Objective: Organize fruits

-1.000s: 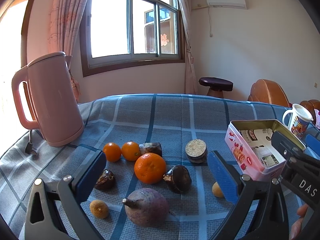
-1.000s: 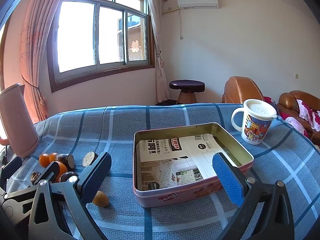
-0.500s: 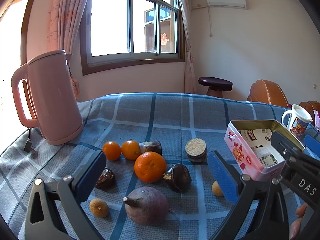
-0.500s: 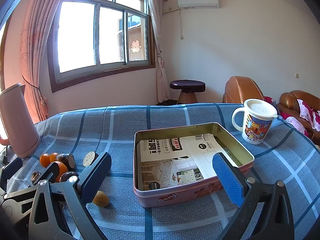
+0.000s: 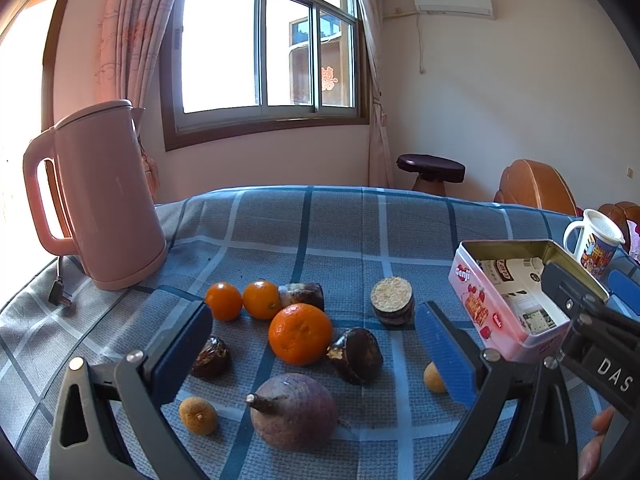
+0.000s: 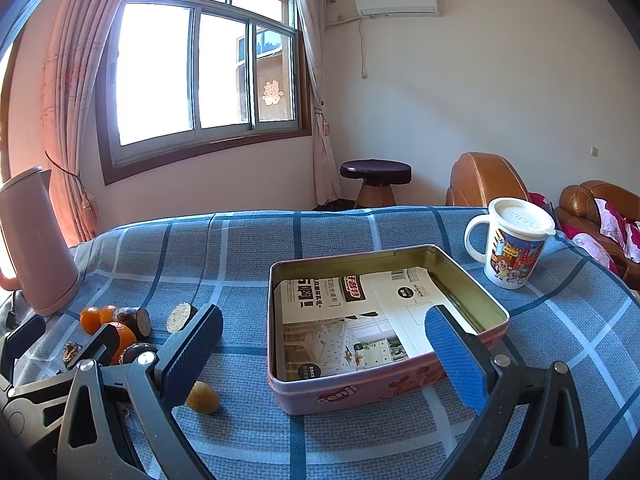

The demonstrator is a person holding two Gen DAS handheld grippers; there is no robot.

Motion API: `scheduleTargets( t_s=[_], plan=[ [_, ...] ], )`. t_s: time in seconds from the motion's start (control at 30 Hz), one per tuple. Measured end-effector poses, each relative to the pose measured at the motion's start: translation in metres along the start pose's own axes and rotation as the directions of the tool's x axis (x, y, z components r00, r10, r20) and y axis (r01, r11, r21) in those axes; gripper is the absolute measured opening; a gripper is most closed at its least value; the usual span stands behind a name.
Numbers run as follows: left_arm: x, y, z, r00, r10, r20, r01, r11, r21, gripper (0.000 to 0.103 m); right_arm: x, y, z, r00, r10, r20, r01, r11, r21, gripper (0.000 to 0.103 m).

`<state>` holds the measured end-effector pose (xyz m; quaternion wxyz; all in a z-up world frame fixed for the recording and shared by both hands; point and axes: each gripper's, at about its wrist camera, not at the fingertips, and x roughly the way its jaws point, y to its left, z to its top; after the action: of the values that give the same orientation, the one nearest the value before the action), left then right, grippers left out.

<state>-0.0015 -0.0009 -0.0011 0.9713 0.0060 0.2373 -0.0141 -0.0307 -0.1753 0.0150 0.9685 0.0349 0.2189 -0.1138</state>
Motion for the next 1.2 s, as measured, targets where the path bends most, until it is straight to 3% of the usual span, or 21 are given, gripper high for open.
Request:
scheduleTargets(
  t_s=[0.83,0.93,1.1,1.2],
  plan=[
    [-0.018,0.029,-0.011,0.999,0.032,-0.023,-0.033,0.999,-0.028,0.103,-0.005,0.009,-0.007,1.000,0.025,0.008,-0.025,0.998,-0.049,0.102],
    [-0.023,0.040,-0.015,0.999,0.034,-0.038,-0.034,0.999,-0.019,0.103,-0.008,0.008,-0.009,0.999,0.051,0.000,-0.051,0.998,-0.041,0.102],
    [-0.028,0.069,-0.024,0.996,0.035,-0.088,-0.036,0.999,-0.006,0.103,-0.012,0.007,-0.020,0.982,0.173,-0.073,-0.174,0.985,-0.002,0.100],
    [-0.031,0.085,-0.028,0.993,0.028,-0.114,-0.029,1.000,-0.009,0.103,-0.015,0.021,-0.026,0.964,0.243,-0.104,-0.247,0.968,-0.032,0.083]
  ],
)
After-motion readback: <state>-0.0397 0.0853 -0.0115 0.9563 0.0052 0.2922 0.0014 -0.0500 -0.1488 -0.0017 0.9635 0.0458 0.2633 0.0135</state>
